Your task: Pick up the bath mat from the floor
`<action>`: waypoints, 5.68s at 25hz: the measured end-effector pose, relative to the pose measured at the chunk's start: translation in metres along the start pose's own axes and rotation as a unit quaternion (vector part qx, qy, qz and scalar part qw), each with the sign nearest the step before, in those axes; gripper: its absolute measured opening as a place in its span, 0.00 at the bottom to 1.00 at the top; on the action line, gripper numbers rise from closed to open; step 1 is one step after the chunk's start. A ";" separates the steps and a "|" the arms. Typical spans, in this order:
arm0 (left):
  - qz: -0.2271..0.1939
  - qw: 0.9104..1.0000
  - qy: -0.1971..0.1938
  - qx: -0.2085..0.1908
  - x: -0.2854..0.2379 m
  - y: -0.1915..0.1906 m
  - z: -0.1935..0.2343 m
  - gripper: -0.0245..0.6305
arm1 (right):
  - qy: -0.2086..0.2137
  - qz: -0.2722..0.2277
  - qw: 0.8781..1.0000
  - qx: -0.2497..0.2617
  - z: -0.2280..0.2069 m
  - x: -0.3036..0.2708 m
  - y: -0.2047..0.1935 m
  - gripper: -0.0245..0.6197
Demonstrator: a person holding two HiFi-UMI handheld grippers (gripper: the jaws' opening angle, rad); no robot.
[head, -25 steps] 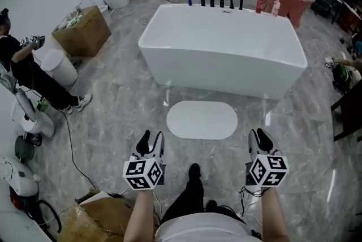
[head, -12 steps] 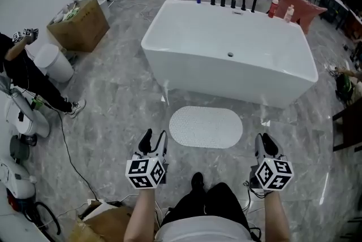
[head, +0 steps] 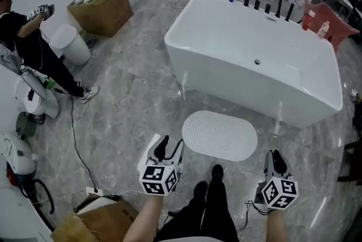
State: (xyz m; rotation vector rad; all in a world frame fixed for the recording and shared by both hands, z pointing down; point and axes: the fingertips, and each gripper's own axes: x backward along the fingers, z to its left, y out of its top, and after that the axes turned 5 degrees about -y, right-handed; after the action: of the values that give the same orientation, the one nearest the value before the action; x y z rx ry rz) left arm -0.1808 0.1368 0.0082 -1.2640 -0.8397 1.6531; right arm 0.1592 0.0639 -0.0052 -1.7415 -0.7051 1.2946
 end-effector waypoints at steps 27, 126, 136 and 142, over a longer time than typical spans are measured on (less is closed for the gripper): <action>0.068 0.987 0.133 0.061 -0.192 -0.329 0.173 0.39 | 0.252 0.133 0.953 0.105 0.129 -0.389 -0.314 0.18; 0.213 0.960 -0.182 0.012 -0.504 -0.543 0.023 0.07 | -0.084 0.223 0.968 -0.083 -0.299 -0.467 -0.599 0.37; 0.206 0.959 -0.191 0.041 -0.504 -0.545 0.032 0.07 | -0.080 0.258 0.962 -0.045 -0.289 -0.480 -0.607 0.44; 0.203 0.958 -0.195 0.045 -0.499 -0.543 0.037 0.07 | -0.069 0.257 0.960 -0.091 -0.278 -0.480 -0.605 0.44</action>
State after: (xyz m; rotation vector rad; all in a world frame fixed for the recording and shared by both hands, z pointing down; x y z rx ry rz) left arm -0.0360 -0.1064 0.6901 -1.1123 -0.7534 2.2976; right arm 0.2982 -0.1108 0.7844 -2.0853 -0.4708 1.7591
